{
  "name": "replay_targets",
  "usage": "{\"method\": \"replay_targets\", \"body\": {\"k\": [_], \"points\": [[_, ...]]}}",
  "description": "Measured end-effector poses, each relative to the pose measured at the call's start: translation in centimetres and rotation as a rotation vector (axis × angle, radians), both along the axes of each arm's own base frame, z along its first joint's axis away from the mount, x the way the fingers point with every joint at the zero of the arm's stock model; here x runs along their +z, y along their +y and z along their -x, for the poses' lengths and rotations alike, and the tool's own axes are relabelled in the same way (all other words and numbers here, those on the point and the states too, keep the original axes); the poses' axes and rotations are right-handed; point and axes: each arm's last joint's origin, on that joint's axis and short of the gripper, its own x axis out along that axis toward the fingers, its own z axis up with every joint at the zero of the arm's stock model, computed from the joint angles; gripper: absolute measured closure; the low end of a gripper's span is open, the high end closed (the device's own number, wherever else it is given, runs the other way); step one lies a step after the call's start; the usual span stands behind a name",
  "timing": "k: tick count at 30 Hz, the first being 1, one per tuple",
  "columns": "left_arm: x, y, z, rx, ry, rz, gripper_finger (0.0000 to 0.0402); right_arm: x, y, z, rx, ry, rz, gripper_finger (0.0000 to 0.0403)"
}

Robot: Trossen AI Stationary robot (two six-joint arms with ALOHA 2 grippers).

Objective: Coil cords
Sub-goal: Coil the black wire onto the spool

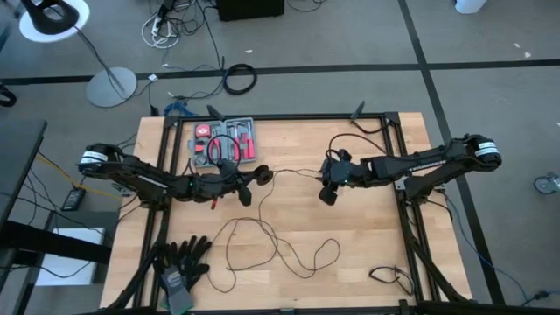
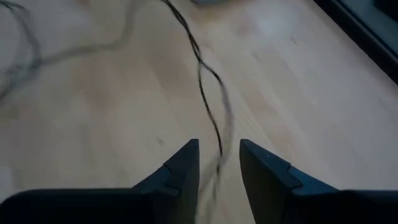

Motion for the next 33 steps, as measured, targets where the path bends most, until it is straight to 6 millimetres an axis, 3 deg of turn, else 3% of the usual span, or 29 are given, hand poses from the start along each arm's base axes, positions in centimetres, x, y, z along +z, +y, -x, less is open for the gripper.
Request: {"method": "replay_targets", "body": {"k": [3,7,13,16,20,24,33], "points": [[0.1,0.0,0.0,-0.020,-0.002,-0.005,0.0402,-0.3,-0.1,0.5,-0.044,0.041,-0.005,0.0290],[0.1,-0.1,-0.1,-0.025,-0.002,-0.012,0.0401,-0.4,0.0,-0.6,-0.064,-0.040,-0.043,0.0289],[0.4,0.0,-0.1,-0.001,-0.026,-0.031,0.0401,-1.0,1.4,-4.8,0.104,-0.298,-0.100,0.0292],[0.6,0.0,-0.1,-0.001,-0.043,-0.037,0.0401,-2.8,2.1,-7.1,0.134,-0.404,-0.099,0.0292],[0.9,0.0,-0.2,0.000,-0.076,-0.036,0.0401,-6.7,2.5,-9.2,0.100,-0.454,-0.136,0.0294],[0.9,0.0,-0.2,0.001,-0.083,-0.035,0.0402,-8.6,1.8,-10.1,0.043,-0.523,-0.118,0.0298],[1.0,0.0,-0.2,-0.012,-0.090,-0.032,0.0401,-8.2,0.1,-10.7,0.012,-0.644,-0.024,0.0305]]}}
